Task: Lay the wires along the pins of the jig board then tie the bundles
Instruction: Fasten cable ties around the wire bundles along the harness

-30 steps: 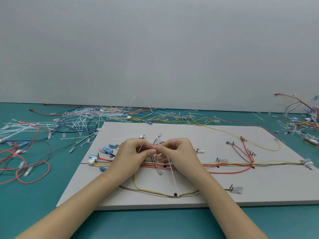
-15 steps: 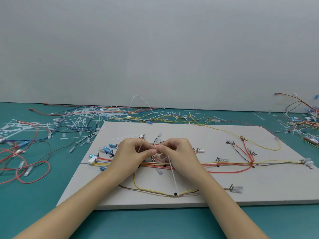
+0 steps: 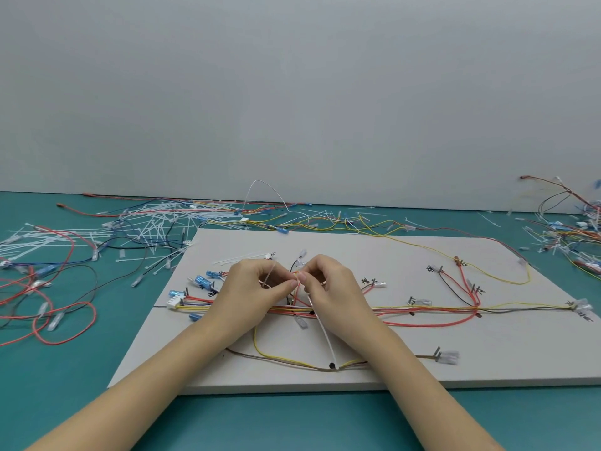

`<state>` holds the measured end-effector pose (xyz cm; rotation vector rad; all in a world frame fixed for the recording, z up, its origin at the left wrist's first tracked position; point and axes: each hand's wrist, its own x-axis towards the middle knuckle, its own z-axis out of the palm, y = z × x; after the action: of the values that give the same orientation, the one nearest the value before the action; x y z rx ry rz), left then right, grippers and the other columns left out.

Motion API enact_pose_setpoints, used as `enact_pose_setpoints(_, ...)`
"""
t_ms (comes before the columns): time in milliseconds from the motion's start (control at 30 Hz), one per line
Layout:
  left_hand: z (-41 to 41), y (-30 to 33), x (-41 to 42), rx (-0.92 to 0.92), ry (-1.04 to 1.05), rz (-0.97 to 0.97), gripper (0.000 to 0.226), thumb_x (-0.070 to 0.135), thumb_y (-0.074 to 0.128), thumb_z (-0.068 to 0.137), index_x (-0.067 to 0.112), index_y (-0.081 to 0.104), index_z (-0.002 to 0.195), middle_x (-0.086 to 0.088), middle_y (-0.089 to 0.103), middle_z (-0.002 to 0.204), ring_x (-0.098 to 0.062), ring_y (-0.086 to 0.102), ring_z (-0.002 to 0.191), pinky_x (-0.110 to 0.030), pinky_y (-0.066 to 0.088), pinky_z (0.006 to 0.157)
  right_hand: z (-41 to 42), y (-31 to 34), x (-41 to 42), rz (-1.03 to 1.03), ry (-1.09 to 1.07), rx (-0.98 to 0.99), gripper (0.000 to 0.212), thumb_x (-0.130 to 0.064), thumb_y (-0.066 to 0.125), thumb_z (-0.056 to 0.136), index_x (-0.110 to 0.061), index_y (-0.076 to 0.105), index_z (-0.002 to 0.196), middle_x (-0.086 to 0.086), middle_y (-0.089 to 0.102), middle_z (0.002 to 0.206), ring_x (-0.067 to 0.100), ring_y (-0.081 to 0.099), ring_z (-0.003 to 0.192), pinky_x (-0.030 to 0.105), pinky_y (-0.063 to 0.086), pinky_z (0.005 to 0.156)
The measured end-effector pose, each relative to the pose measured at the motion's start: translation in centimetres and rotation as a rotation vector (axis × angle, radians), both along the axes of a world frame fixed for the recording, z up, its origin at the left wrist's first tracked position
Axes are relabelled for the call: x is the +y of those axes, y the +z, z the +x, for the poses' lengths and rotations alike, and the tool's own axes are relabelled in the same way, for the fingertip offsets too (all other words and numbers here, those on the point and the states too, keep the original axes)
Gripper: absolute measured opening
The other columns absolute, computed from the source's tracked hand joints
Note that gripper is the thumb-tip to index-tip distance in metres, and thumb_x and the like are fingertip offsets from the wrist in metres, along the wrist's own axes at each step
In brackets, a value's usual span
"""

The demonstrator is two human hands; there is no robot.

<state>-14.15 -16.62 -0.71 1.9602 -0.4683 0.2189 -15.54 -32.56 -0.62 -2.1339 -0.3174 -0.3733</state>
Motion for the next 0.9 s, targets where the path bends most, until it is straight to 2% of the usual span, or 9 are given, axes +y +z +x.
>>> enact_pose_setpoints(167, 0.2, -0.1, 0.1, -0.018, -0.013, 0.061, 0.012, 0.010, 0.075, 0.081, 0.021, 0.074, 0.074, 0.006, 0.071, 0.069, -0.010, 0.064, 0.066, -0.021, 0.050, 0.063, 0.0, 0.4, -0.6, -0.030, -0.010, 0.004, 0.015, -0.015, 0.053, 0.097, -0.017, 0.053, 0.082, -0.010, 0.051, 0.078, 0.000, 0.046, 0.072, 0.013, 0.035, 0.064)
enact_pose_setpoints(267, 0.3, -0.2, 0.2, -0.007, -0.032, 0.070, 0.012, 0.010, 0.075, 0.081, 0.019, 0.074, 0.075, 0.007, 0.071, 0.069, -0.006, 0.063, 0.064, -0.017, 0.048, 0.062, -0.2, 0.9, -0.7, -0.022, -0.006, 0.033, 0.013, -0.017, 0.054, 0.097, -0.015, 0.056, 0.084, -0.007, 0.055, 0.083, 0.000, 0.047, 0.073, 0.011, 0.034, 0.064)
enact_pose_setpoints(333, 0.2, -0.3, 0.2, 0.001, -0.029, 0.067, 0.011, 0.010, 0.074, 0.082, 0.019, 0.074, 0.076, 0.007, 0.071, 0.068, -0.003, 0.062, 0.063, -0.015, 0.046, 0.062, -0.6, 1.7, -0.7, 0.019, -0.037, -0.025, 0.012, -0.021, 0.059, 0.094, -0.015, 0.059, 0.083, -0.004, 0.059, 0.085, 0.001, 0.051, 0.073, 0.010, 0.036, 0.064)
enact_pose_setpoints(433, 0.2, -0.3, 0.2, 0.007, -0.029, 0.055, 0.009, 0.010, 0.074, 0.082, 0.017, 0.074, 0.077, 0.004, 0.071, 0.069, -0.003, 0.061, 0.062, -0.013, 0.045, 0.061, -1.7, 2.7, -0.9, 0.048, -0.031, -0.080, 0.017, -0.023, 0.070, 0.083, -0.020, 0.060, 0.070, -0.007, 0.059, 0.067, 0.003, 0.051, 0.060, 0.013, 0.037, 0.056)
enact_pose_setpoints(500, 0.2, -0.3, 0.2, -0.001, -0.025, 0.061, 0.008, 0.009, 0.074, 0.081, 0.016, 0.074, 0.077, 0.002, 0.071, 0.069, -0.008, 0.063, 0.063, -0.017, 0.047, 0.061, -2.3, 2.8, -0.8, -0.052, 0.081, 0.076, 0.022, -0.027, 0.072, 0.076, -0.019, 0.059, 0.061, -0.004, 0.059, 0.057, 0.001, 0.047, 0.052, 0.016, 0.037, 0.053)
enact_pose_setpoints(567, 0.2, -0.2, 0.2, 0.000, -0.014, 0.066, 0.007, 0.009, 0.074, 0.081, 0.014, 0.073, 0.077, 0.001, 0.071, 0.070, -0.014, 0.065, 0.066, -0.022, 0.050, 0.064, -2.6, 2.6, -0.6, -0.241, 0.147, 0.198, 0.024, -0.033, 0.074, 0.073, -0.017, 0.061, 0.061, -0.010, 0.056, 0.053, 0.000, 0.046, 0.051, 0.016, 0.034, 0.052)
enact_pose_setpoints(633, 0.2, -0.2, 0.2, 0.001, -0.010, 0.069, 0.007, 0.009, 0.074, 0.082, 0.014, 0.073, 0.078, 0.001, 0.071, 0.070, -0.012, 0.064, 0.066, -0.022, 0.050, 0.065, -2.5, 2.3, -0.6, -0.359, 0.122, 0.176, 0.023, -0.036, 0.076, 0.071, -0.019, 0.063, 0.064, -0.013, 0.049, 0.053, 0.000, 0.046, 0.054, 0.018, 0.031, 0.052)
enact_pose_setpoints(733, 0.2, -0.3, 0.2, -0.009, -0.011, 0.079, 0.009, 0.009, 0.073, 0.082, 0.016, 0.073, 0.077, 0.003, 0.070, 0.069, -0.005, 0.061, 0.063, -0.016, 0.046, 0.062, -2.4, 2.2, -0.9, -0.462, 0.068, 0.157, 0.018, -0.038, 0.074, 0.071, -0.022, 0.068, 0.068, -0.012, 0.051, 0.064, 0.001, 0.050, 0.065, 0.023, 0.041, 0.060)
enact_pose_setpoints(900, 0.2, -0.3, 0.1, -0.023, -0.008, 0.089, 0.008, 0.010, 0.073, 0.083, 0.016, 0.072, 0.077, 0.004, 0.069, 0.068, -0.002, 0.058, 0.061, -0.014, 0.044, 0.060, -2.6, 1.7, -0.7, -0.506, 0.082, 0.114, 0.010, -0.026, 0.066, 0.072, -0.020, 0.064, 0.064, -0.011, 0.048, 0.077, -0.005, 0.044, 0.075, 0.022, 0.039, 0.067)
